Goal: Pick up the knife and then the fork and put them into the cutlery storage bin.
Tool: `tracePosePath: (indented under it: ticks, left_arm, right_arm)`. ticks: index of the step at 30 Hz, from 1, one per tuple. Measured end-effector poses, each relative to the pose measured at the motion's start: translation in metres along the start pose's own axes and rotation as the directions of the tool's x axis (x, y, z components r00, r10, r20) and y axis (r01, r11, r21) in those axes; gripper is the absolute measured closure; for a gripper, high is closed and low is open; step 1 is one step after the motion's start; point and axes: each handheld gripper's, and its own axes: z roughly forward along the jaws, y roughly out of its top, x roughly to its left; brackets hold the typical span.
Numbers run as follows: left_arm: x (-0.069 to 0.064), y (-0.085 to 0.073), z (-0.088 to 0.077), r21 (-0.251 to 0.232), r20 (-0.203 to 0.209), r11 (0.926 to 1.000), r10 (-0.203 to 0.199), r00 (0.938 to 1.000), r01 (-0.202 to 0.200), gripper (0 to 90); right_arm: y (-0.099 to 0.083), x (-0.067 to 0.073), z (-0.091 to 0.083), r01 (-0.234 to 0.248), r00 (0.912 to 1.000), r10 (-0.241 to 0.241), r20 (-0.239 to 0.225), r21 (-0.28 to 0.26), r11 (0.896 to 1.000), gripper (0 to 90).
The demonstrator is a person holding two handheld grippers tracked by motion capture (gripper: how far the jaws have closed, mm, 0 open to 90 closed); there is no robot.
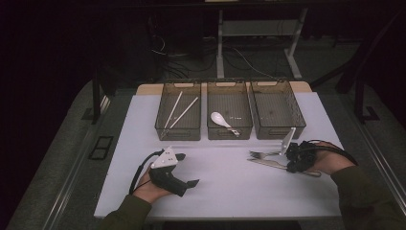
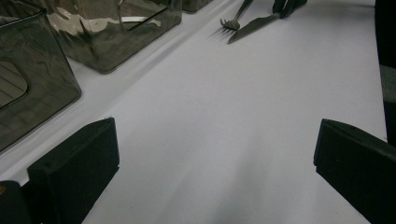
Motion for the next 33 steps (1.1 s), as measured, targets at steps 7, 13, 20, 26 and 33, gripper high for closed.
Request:
tracePosePath:
  ticks: [7, 13, 20, 26, 33]
  left_arm:
    - [0.000, -0.001, 0.002, 0.026, -0.001, 0.9995, 0.018, 0.9998, -0.018, 0.0]
    - [0.000, -0.002, 0.001, 0.031, 0.001, 0.9994, 0.018, 0.9998, -0.018, 0.0]
    - [0.001, -0.002, 0.001, 0.028, 0.003, 0.9995, 0.013, 0.9999, -0.013, 0.0]
    - [0.001, -0.002, 0.000, 0.023, -0.001, 0.9997, 0.005, 1.0000, -0.005, 0.0]
    - [0.003, -0.003, 0.000, 0.017, 0.000, 0.9999, -0.002, 1.0000, 0.002, 0.0]
  right_arm:
    - [0.001, 0.000, 0.000, -0.005, 1.0000, 0.005, -0.001, 0.003, 1.000, 79.6]
    - [-0.002, 0.000, -0.001, -0.022, 0.9997, 0.021, -0.006, -0.011, 1.000, 79.6]
    - [-0.008, 0.001, -0.004, -0.059, 0.9972, 0.055, -0.050, -0.078, 0.995, 79.7]
    - [-0.020, 0.001, -0.009, -0.098, 0.9932, 0.085, -0.080, -0.170, 0.981, 79.7]
    - [-0.034, 0.003, -0.020, -0.161, 0.9859, 0.139, -0.093, -0.311, 0.936, 79.6]
